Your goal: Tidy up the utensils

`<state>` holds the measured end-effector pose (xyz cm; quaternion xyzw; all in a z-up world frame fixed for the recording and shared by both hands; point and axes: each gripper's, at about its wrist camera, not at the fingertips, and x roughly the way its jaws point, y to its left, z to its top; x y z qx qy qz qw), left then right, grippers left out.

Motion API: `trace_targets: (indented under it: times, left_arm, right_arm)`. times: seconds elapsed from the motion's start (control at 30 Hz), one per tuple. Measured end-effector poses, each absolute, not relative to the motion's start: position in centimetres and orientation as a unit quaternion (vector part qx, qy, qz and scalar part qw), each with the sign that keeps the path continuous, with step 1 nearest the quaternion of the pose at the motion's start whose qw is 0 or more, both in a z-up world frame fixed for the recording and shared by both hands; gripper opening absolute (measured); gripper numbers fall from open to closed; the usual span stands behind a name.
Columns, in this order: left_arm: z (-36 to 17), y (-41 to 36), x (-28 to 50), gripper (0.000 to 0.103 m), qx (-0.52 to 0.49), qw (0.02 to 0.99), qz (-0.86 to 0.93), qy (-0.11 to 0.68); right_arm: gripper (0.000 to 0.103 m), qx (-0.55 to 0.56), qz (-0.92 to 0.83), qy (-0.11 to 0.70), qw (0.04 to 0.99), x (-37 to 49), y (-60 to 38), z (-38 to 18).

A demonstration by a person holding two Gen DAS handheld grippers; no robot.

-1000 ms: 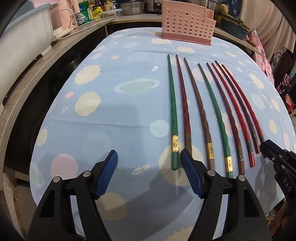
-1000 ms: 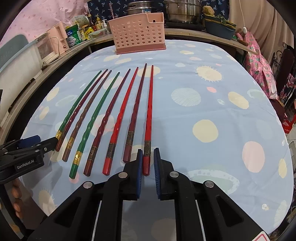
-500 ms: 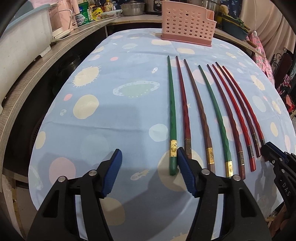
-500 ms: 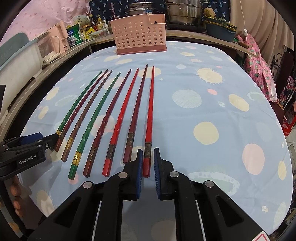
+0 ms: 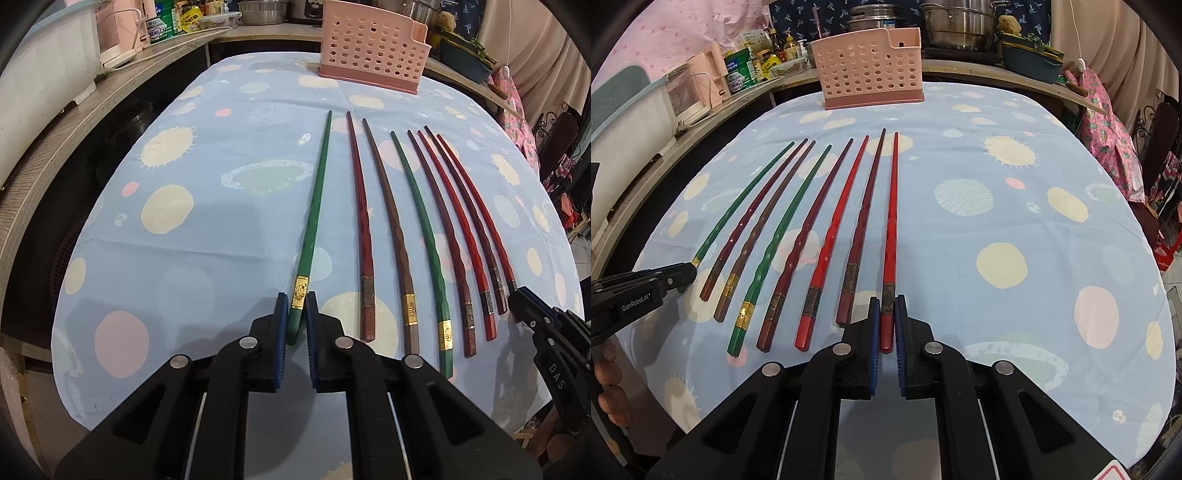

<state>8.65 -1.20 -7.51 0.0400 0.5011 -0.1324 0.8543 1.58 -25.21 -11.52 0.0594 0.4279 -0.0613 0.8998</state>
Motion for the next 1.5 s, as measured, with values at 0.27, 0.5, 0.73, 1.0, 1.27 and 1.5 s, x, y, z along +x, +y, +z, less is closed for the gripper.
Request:
trace_targets:
  times: [0.27,0.5,0.73,1.0,1.27,1.5]
  left_arm:
    - [-6.3,-0.9,8.3,0.008,0.033,0.858,-0.136,0.495]
    - [-3.9,-0.4,8.3,0.008,0.021,0.865,-0.140,0.481]
    - [-0.1,-0.4,9.1,0.007,0.011,0.879,-0.150,0.453]
    - [4.4,-0.5,11.4,0.007,-0.003,0.896,-0.157,0.415]
    - [9.0,-1.0,15.4,0.006,-0.019,0.911,-0.158,0.381]
    - [12.4,-2.2,19.3,0.006,-0.021,0.921,-0.159,0.354]
  right_arm:
    - [0.007,0.069,-0.062,0.415,0.905,1.0,-25.6,-10.5]
    - [0.007,0.078,-0.065,0.388,0.916,0.8,-26.4,-7.9]
    - [0.007,0.094,-0.066,0.356,0.927,1.3,-27.6,-4.7]
    - [0.007,0.098,-0.072,0.305,0.945,3.0,-29.2,0.0]
    - [0.007,0.111,-0.067,0.258,0.957,6.2,-30.9,4.7]
    - [0.007,0.124,-0.058,0.238,0.962,9.9,-32.1,7.5]
